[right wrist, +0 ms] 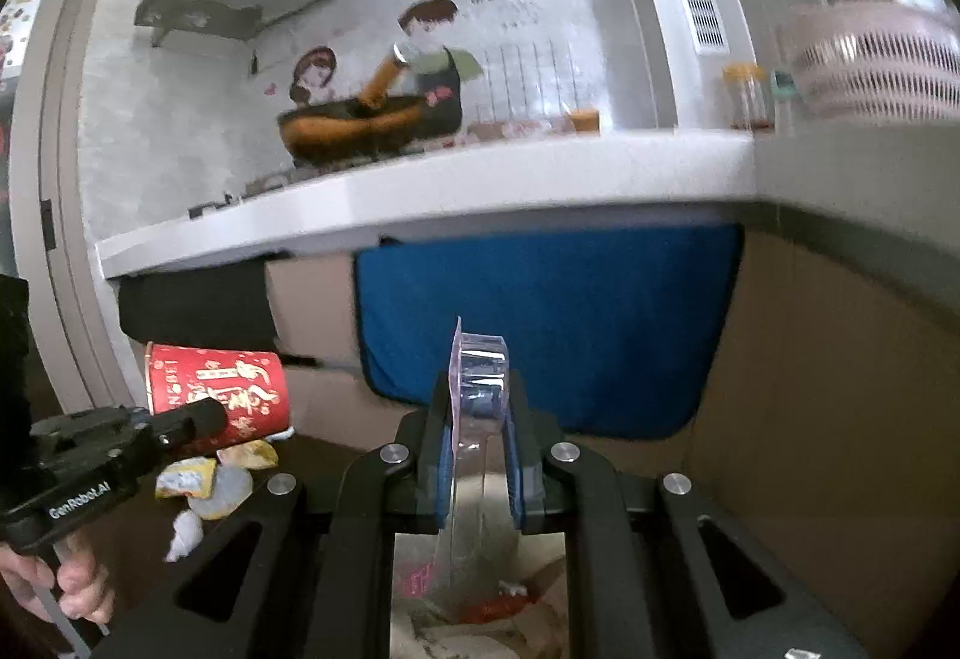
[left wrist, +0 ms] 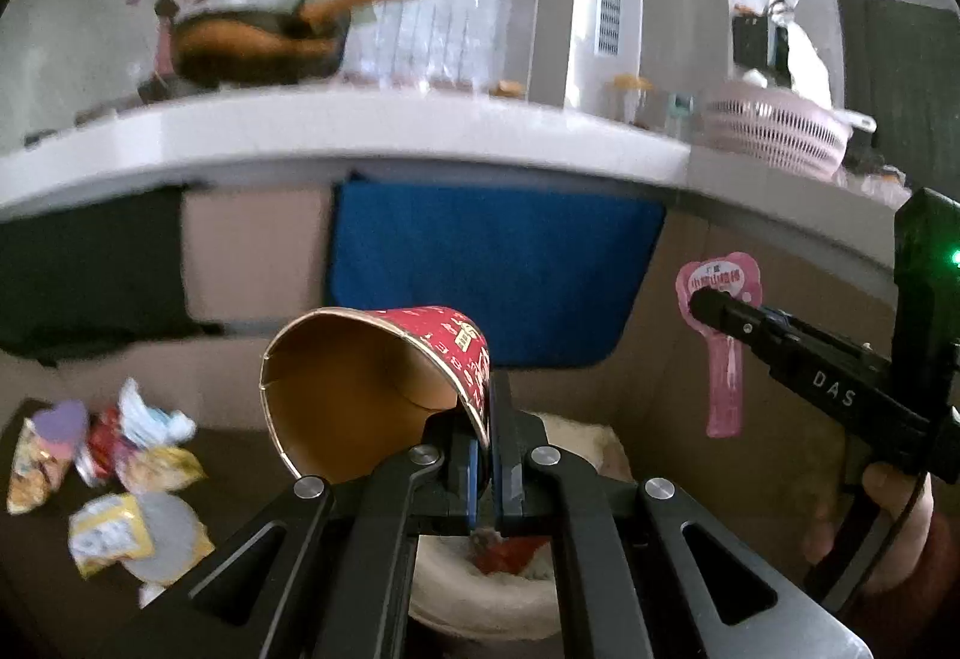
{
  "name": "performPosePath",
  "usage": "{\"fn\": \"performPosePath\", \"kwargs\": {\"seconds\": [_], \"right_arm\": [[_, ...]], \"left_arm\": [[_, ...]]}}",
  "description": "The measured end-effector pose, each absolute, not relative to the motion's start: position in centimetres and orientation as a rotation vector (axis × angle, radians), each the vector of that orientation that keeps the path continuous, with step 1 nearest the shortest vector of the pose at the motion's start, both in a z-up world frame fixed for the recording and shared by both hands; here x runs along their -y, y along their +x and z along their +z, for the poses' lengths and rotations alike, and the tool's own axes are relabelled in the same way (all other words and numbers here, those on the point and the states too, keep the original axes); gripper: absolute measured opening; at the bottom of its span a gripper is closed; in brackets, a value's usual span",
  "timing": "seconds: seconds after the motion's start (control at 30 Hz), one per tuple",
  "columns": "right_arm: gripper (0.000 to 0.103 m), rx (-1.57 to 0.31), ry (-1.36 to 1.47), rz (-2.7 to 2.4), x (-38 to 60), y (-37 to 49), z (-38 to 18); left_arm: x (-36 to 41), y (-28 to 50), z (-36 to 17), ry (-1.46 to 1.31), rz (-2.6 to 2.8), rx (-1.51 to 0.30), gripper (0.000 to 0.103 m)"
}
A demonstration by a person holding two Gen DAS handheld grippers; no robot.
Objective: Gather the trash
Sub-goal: 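Carry the cup and box over the bin and release both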
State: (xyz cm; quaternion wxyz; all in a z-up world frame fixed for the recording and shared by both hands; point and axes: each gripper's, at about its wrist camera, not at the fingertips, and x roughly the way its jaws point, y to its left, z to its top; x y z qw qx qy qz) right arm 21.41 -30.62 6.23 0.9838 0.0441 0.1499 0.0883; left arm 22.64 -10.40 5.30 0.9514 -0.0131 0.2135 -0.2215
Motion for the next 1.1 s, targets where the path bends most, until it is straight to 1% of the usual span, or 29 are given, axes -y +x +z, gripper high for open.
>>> {"fn": "performPosePath", "kwargs": {"seconds": [0.2,0.43,1.1], "right_arm": [[0.013,-0.368,0.099,0.175,31.2,23.1,3.0],[0.013,-0.423,0.121,0.185,31.6,24.6,0.5],[0.013,-0.528,0.137,0.194,31.1,27.3,-3.5]], "left_arm": [[11.5,24.6,2.3,-0.031,-0.449,-0.501,0.002],[11.9,25.9,0.1,-0.029,-0.437,-0.546,0.002],[12.4,28.6,-3.5,-0.053,-0.444,-0.661,0.002]]}}
